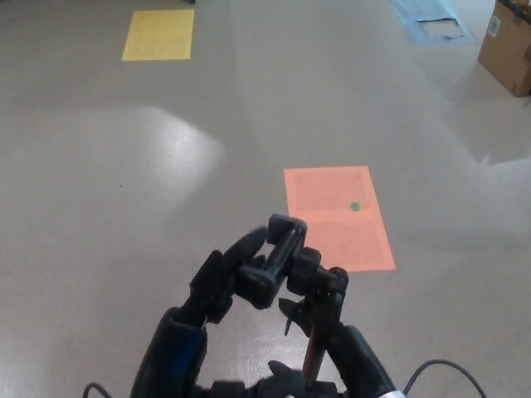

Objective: A phone stand is kept on the floor and the robot uses both its hands to grab it and uses its left hand to extend the phone stand by pulling it upwards

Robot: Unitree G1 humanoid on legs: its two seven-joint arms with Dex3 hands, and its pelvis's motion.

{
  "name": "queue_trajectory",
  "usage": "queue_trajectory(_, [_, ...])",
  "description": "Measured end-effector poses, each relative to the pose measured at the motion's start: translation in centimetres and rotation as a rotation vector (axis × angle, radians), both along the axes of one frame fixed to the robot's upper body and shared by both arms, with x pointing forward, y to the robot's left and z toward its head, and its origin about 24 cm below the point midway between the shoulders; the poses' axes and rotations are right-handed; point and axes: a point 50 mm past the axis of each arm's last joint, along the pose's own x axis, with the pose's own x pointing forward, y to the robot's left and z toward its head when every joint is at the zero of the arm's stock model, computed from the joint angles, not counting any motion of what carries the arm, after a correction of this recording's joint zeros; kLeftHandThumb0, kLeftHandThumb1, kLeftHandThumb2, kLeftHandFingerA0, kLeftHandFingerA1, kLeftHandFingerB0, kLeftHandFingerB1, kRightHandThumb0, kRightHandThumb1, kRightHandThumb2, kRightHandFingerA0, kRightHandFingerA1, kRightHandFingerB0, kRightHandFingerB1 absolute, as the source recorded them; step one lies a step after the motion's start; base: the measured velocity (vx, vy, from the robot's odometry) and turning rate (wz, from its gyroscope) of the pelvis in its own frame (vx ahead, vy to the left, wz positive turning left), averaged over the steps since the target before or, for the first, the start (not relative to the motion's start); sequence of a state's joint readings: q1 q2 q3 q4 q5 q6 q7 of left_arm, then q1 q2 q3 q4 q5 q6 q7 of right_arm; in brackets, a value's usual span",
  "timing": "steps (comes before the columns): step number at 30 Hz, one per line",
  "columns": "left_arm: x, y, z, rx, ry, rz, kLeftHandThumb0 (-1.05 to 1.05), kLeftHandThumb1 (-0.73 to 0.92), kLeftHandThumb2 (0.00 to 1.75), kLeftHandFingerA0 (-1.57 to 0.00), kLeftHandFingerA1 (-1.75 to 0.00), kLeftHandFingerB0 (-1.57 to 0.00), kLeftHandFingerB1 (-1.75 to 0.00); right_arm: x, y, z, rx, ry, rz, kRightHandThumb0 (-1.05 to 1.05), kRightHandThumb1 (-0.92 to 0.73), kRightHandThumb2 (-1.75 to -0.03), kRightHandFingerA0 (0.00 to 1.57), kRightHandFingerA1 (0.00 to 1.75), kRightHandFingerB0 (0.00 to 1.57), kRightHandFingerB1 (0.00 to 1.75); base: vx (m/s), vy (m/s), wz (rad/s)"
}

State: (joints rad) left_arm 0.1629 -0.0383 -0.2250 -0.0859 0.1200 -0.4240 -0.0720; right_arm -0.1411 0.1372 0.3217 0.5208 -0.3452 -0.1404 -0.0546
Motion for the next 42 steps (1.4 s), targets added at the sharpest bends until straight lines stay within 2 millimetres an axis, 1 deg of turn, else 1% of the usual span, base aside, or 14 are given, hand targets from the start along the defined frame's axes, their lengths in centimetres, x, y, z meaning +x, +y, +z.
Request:
queue_trajectory(4, [1.1, -0.2, 0.1, 0.012, -0.006, 0.010, -0.37, 0.20, 0.86, 0.00, -0.49, 0.00, -0.48, -0.4, 0.0, -0.4, 0.005, -0.005, -0.008, -0.77, -0.71, -0.60, 0.00, 0.67, 0.00, 0.22, 0.00, 0.000, 0.00])
queue_trajectory(6, [1.7, -0.2, 0.1, 0.019, -0.008, 0.015, -0.73, 0.54, 0.58, -0.18, -0.29, -0.16, -0.28, -0.6, 0.0, -0.7, 0.022, -0.003, -0.016, -0.79, -0.68, -0.62, 0.21, 0.98, 0.14, 0.79, 0.00, 0.000, 0.00])
queue_trajectory(7, [2.0, -0.2, 0.1, 0.020, -0.007, 0.018, -0.68, 0.54, 0.57, -0.23, -0.30, -0.20, -0.28, -0.7, 0.0, -0.9, 0.028, 0.005, -0.019, -0.72, -0.71, -0.66, 0.51, 1.57, 0.44, 1.45, 0.00, 0.000, 0.00])
queue_trajectory(8, [2.3, -0.3, 0.1, 0.019, -0.007, 0.021, -0.62, 0.54, 0.57, -0.28, -0.33, -0.29, -0.30, -1.0, 0.1, -1.2, 0.036, 0.021, -0.024, -0.53, -0.66, -1.14, 1.18, 1.34, 1.09, 1.30, 0.00, 0.000, 0.00])
queue_trajectory(10, [2.9, -0.5, 0.2, 0.006, -0.009, 0.036, -0.53, 0.53, 0.57, -0.38, -0.42, -0.44, -0.36, -1.4, 0.2, -1.7, 0.055, 0.037, -0.048, -0.54, -0.84, -1.24, 1.29, 1.42, 1.21, 1.39, 0.00, 0.000, 0.00])
queue_trajectory(11, [3.1, -0.6, 0.3, -0.004, -0.009, 0.045, -0.37, 0.61, 0.58, -0.61, -0.89, -0.64, -0.86, -1.4, 0.3, -1.8, 0.065, 0.039, -0.059, -0.59, -0.75, -0.98, 1.47, 1.75, 1.36, 1.75, 0.00, 0.000, 0.00])
queue_trajectory(18, [3.7, -1.8, 0.7, -0.075, -0.018, 0.120, -0.27, 0.71, 0.50, -0.60, -1.72, -0.54, -1.70, -1.5, -0.1, -1.8, 0.100, 0.014, -0.136, -0.48, -0.91, -0.70, 1.30, 1.75, 1.17, 1.75, 0.00, 0.000, 0.00])
queue_trajectory(19, [3.8, -1.9, 0.8, -0.079, -0.020, 0.127, -0.36, 0.51, 0.80, -1.06, -1.41, -0.87, -1.32, -1.6, -0.2, -1.8, 0.102, 0.010, -0.144, -0.47, -0.92, -0.68, 1.32, 1.75, 1.18, 1.75, 0.00, 0.000, 0.00])
queue_trajectory(21, [4.1, -2.2, 1.1, -0.080, -0.025, 0.144, -0.22, 0.72, 0.57, -0.74, -1.75, -0.56, -1.75, -1.6, -0.4, -1.8, 0.108, 0.000, -0.166, -0.44, -0.92, -0.67, 1.31, 1.75, 1.16, 1.75, 0.00, 0.000, 0.00])
queue_trajectory(28, [4.2, -2.5, 1.5, -0.044, -0.049, 0.183, -0.23, 0.72, 0.57, -0.75, -1.75, -0.57, -1.75, -1.8, -0.7, -1.9, 0.126, -0.017, -0.207, -0.68, -0.72, -0.91, 1.44, 1.75, 1.25, 1.66, 0.00, 0.000, 0.00])
queue_trajectory(31, [3.9, -2.8, 1.5, -0.044, -0.045, 0.191, -0.33, 0.55, 0.85, -1.18, -1.45, -0.91, -1.31, -1.9, -0.7, -2.1, 0.126, -0.017, -0.216, -0.43, -0.92, -0.67, 1.30, 1.75, 1.10, 1.75, 0.00, 0.000, 0.00])
queue_trajectory(37, [3.6, -3.4, 1.4, -0.046, -0.043, 0.178, -0.23, 0.73, 0.58, -0.80, -1.75, -0.56, -1.75, -2.2, -0.9, -2.6, 0.115, 0.002, -0.234, -0.49, -0.91, -0.67, 1.31, 1.75, 1.13, 1.75, 0.00, 0.000, 0.00])
queue_trajectory(40, [3.5, -3.6, 1.5, -0.043, -0.051, 0.174, -0.39, 0.57, 0.84, -1.10, -1.44, -0.85, -1.31, -2.4, -0.9, -3.0, 0.116, 0.012, -0.238, -0.54, -0.90, -0.74, 1.27, 1.75, 1.11, 1.75, 0.00, 0.000, 0.00])
queue_trajectory(42, [3.4, -3.7, 1.6, -0.041, -0.058, 0.174, -0.28, 0.77, 0.57, -0.73, -1.75, -0.53, -1.75, -2.5, -1.0, -3.2, 0.119, 0.016, -0.242, -0.52, -0.91, -0.74, 1.26, 1.75, 1.09, 1.75, 0.00, 0.000, 0.00])
